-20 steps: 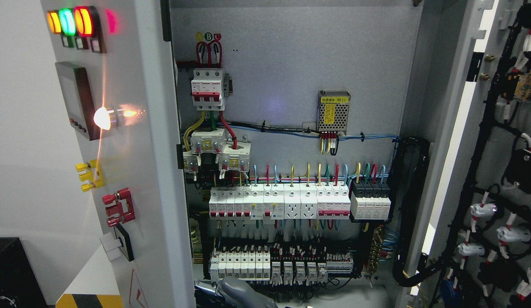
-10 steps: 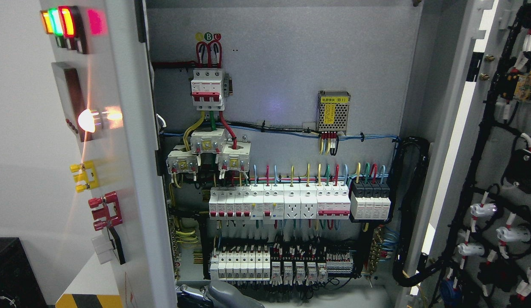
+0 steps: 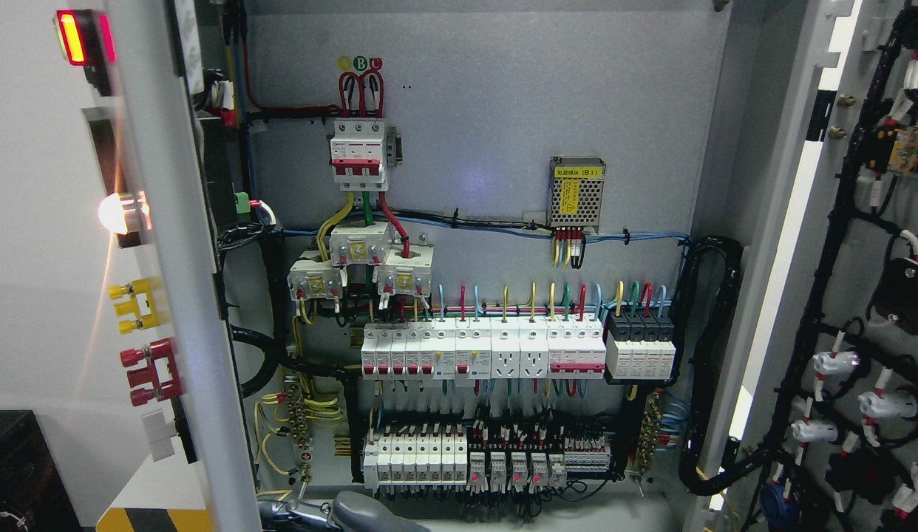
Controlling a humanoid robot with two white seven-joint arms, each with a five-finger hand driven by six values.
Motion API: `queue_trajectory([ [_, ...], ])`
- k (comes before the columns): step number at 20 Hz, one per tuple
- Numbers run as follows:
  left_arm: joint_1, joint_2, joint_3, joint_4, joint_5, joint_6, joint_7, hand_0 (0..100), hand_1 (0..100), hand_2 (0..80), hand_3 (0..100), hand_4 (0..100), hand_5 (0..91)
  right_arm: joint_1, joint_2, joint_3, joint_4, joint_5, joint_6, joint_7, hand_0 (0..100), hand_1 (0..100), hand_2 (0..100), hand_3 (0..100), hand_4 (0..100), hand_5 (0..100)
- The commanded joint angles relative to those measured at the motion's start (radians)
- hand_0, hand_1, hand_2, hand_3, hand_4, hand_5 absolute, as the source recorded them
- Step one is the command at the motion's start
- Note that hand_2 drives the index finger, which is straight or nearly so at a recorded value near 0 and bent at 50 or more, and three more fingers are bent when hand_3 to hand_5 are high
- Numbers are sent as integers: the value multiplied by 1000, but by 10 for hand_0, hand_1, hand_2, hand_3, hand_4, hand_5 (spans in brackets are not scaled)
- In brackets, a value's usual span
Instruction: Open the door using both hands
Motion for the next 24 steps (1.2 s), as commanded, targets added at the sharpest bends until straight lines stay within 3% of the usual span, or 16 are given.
queue_trajectory([
  [1,12,0,0,0,0,0,0,0,0,0,0,0,0,-26,47,48,25,3,0,0,0,0,0,0,0,0],
  [5,12,2,0,0,0,0,0,0,0,0,0,0,0,-43,74,51,59,3,0,-1,0,0,0,0,0,0],
  [18,25,3,-2,-17,0,0,0,0,0,0,0,0,0,-79,101,97,100,4,0,-1,0,0,0,0,0,0],
  [24,96,14,-3,-179,0,0,0,0,0,0,0,0,0,-91,127,123,122,3,0,-1,0,0,0,0,0,0],
])
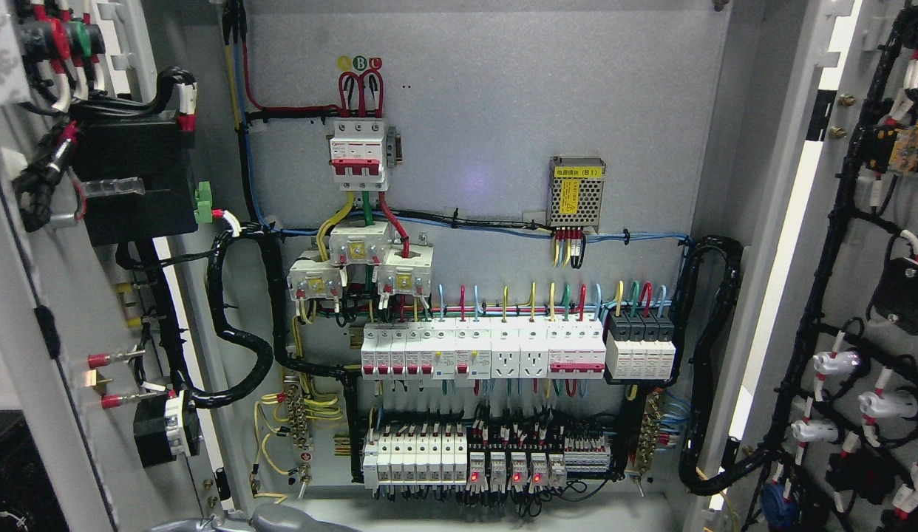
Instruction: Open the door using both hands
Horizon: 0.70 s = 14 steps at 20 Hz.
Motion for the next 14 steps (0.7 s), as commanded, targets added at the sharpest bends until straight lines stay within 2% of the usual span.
queue_trajectory([
  [1,78,13,-2,-170,0,2,0,0,0,0,0,0,0,-14,50,37,46,0,0,1,0,0,0,0,0,0],
  [14,159,34,-5,-331,-3,2,0,0,0,0,0,0,0,-40,81,51,134,14,0,0,0,0,0,0,0,0],
])
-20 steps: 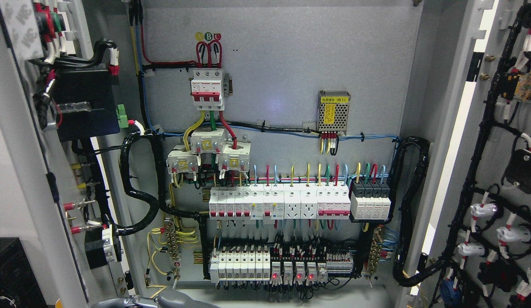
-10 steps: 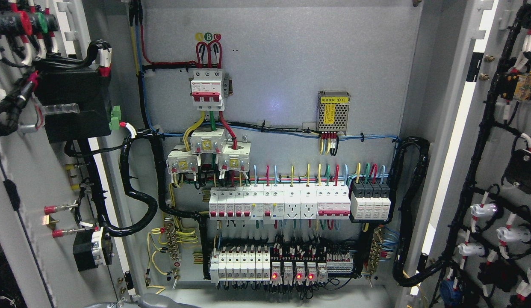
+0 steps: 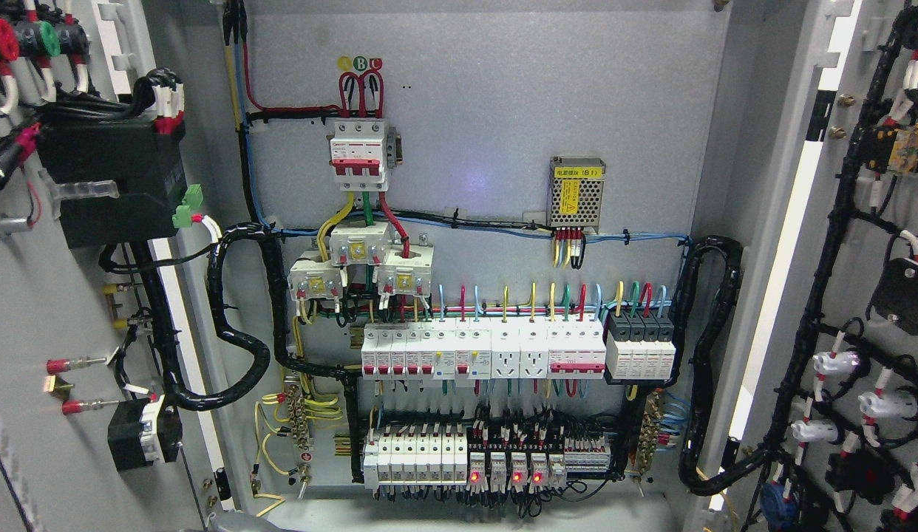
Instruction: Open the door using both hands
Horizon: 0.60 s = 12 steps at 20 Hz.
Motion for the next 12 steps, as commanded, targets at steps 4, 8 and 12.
queue_trajectory([
  [4,96,34,-7,-226,-4,-1,0,0,0,0,0,0,0,-12,31,18,64,14,-2,0,0,0,0,0,0,0],
  [8,150,58,-64,-323,-4,-2,0,0,0,0,0,0,0,-10,29,26,64,14,-2,0,0,0,0,0,0,0],
  [12,236,108,-102,-501,-4,-18,1,0,0,0,0,0,0,-12,28,29,66,15,-2,0,0,0,0,0,0,0],
])
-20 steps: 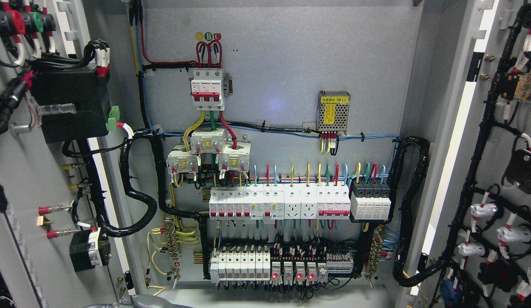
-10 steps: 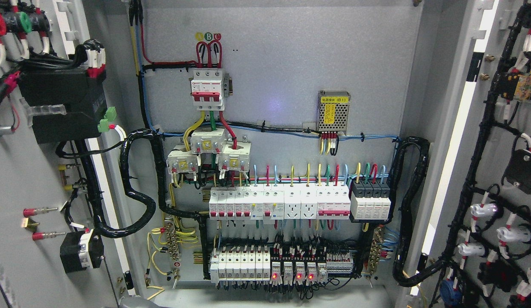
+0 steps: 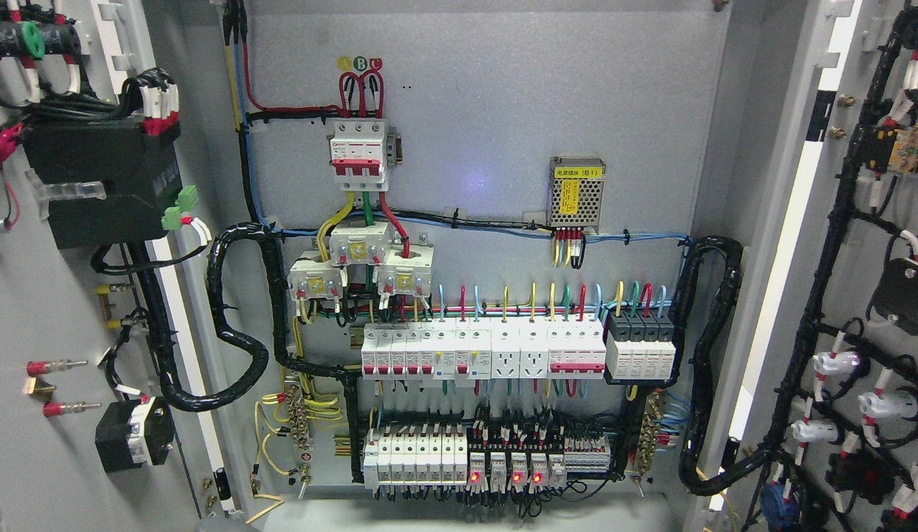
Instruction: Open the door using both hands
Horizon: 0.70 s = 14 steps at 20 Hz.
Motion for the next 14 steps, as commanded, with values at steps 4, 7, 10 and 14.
queue_trajectory([
  [4,146,100,-111,-409,-2,-20,5,0,0,0,0,0,0,-14,5,13,22,7,-1,0,0,0,0,0,0,0],
  [7,219,134,-141,-567,-2,-20,6,0,0,0,0,0,0,-10,-4,-2,29,7,-4,0,0,0,0,0,0,0],
  [10,288,155,-141,-717,-4,-20,8,0,0,0,0,0,0,-5,-25,-24,26,4,-8,1,0,0,0,0,0,0],
  [14,350,174,-145,-834,-25,-20,8,0,0,0,0,0,0,6,-61,-56,17,0,-13,1,0,0,0,0,0,0],
])
